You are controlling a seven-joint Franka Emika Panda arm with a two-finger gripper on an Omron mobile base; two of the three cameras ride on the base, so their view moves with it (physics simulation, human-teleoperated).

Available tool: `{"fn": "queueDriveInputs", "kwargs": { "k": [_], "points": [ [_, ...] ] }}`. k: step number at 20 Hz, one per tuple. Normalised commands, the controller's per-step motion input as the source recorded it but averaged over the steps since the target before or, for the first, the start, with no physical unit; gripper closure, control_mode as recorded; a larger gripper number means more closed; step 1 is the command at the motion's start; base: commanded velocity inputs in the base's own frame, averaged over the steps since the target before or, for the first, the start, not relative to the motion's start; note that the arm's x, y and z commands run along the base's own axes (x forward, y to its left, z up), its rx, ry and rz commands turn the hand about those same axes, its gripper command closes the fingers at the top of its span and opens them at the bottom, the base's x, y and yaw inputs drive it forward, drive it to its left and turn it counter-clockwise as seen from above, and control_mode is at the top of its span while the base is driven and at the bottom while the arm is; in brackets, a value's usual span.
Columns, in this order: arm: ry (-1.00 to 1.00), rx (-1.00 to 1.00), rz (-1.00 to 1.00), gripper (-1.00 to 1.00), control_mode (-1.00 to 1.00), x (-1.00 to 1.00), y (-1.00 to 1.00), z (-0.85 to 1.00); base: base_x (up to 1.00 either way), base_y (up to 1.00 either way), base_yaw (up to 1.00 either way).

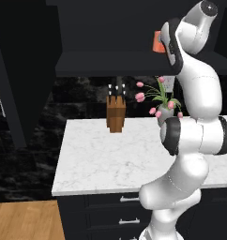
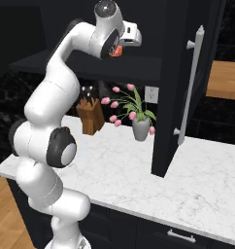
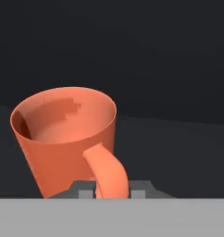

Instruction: Gather all objects into one cabinet and sort the glasses and bowls to opposite sides.

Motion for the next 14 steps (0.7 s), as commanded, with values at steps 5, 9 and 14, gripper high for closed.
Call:
{"fn": "queueDriveInputs", "kwargs": {
  "k": [5, 9, 14],
  "points": [
    [-0.27, -0.02, -0.14, 1.00, -1.00, -1.00, 0.18, 0.00, 0.00, 0.00, 0.00],
    [-0.35, -0.03, -0.09, 1.00, -1.00, -1.00, 0.21, 0.00, 0.00, 0.00, 0.00],
    [0.05, 0.08, -0.12, 1.00, -1.00, -1.00, 0.03, 0.03, 0.00, 0.00, 0.00]
  ]
}}
